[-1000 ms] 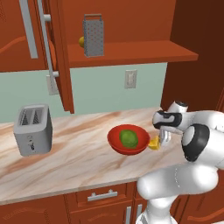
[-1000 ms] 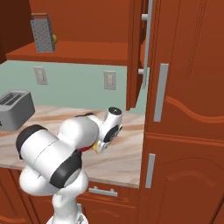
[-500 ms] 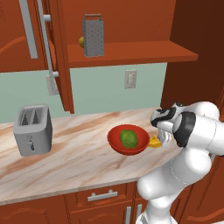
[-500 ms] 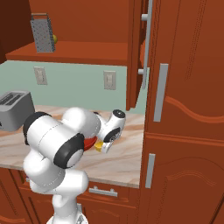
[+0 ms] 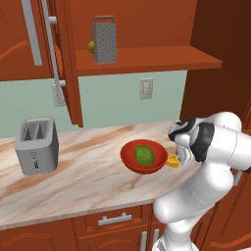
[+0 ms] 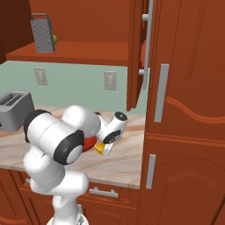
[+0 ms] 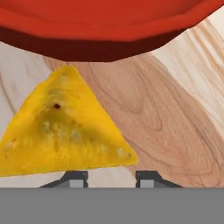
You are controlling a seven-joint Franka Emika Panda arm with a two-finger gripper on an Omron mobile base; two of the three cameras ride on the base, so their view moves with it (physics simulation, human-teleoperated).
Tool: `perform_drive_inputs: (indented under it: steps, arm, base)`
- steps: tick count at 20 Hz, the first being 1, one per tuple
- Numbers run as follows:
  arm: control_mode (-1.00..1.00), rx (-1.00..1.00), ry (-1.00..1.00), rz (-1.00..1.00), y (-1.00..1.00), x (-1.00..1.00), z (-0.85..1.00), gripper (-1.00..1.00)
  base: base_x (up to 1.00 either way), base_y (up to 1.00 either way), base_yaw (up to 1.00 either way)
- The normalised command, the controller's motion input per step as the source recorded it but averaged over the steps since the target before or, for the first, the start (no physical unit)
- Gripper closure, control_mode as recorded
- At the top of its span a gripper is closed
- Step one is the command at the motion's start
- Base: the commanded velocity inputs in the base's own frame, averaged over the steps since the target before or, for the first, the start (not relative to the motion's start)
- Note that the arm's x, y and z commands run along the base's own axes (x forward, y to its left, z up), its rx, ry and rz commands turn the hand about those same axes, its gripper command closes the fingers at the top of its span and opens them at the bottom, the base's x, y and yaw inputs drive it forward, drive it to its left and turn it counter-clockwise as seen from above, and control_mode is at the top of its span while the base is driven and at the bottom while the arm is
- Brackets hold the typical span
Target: Pick the cheese from the fridge and the cheese grater from the cabinet and place them next to the salad bowl.
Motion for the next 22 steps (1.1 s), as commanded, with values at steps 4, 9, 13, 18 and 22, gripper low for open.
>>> perform_drive_inputs:
  steps: [4,9,13,18,22]
  arm:
    - [-1.0,-0.11,0.0,0.02,0.06,0.0,0.42,-1.0]
    - [-1.0,-0.04,0.01,0.04,0.13,-0.02,0.07,-1.0]
    - [-1.0,-0.04,0.0,0.0,0.04,-0.28,0.28,-1.0]
    - [-1.0,-0.04,0.03,-0.01,0.09,-0.08,0.87,-1.0]
    - [-1.0,0.0,0.07,-0.14,0.12,-0.09,0.83,-1.0]
  base:
    - [0.0,0.0,0.0]
    - [0.0,0.0,0.0]
    - [0.0,0.0,0.0]
    - [0.0,0.0,0.0]
    - [0.0,0.0,0.0]
